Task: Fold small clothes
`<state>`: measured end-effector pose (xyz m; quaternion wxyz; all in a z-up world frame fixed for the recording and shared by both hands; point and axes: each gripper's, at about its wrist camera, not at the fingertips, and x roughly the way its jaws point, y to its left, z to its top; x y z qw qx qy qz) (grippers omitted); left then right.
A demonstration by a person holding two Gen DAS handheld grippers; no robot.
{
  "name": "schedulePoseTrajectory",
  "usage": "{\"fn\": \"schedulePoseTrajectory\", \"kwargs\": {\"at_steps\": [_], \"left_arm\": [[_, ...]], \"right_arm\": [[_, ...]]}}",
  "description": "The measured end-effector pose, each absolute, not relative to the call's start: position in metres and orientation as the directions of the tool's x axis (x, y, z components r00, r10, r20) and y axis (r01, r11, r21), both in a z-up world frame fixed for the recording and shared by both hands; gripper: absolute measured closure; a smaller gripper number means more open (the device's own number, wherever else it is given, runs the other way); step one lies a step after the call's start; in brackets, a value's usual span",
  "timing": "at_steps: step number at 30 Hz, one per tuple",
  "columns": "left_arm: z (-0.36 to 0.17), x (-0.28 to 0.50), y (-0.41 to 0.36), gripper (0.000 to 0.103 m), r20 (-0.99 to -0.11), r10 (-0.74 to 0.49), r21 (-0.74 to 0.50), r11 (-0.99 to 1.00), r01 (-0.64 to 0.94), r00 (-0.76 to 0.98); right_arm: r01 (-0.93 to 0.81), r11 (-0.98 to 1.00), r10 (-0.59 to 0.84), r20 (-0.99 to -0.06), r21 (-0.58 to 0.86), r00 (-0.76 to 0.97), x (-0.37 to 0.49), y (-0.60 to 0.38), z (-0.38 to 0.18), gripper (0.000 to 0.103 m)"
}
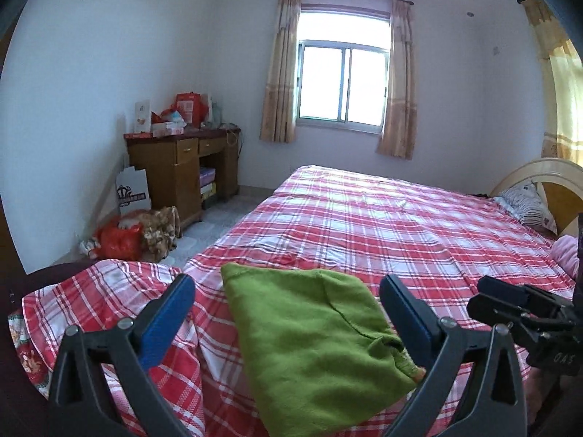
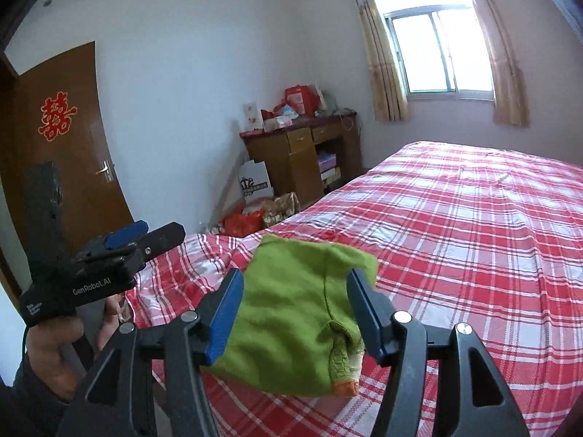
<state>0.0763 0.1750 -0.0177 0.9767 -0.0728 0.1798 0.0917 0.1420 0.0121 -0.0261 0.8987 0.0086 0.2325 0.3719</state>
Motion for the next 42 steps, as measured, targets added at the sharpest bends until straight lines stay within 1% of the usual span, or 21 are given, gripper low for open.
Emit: {"fn": "schedulePoseTrajectory", "kwargs": {"at_steps": [6, 42], "left_arm": [[-0.020, 0.077, 0.172, 0.000, -0.366, 0.156, -0.111, 0.971, -0.210, 0.918], [-0.024, 0.075, 0.165, 0.000, -0.374, 0.154, -0.106, 0.973, -0.207, 0.914]], "right_arm": [[-0.651, 0.734, 0.665, -0.396, 0.191, 0.633, 0.136, 0.004, -0.022, 0.043], [-0.637, 0.742, 0.661, -0.390, 0.209, 0.641, 0.133, -0.002, -0.021, 0.041]]}}
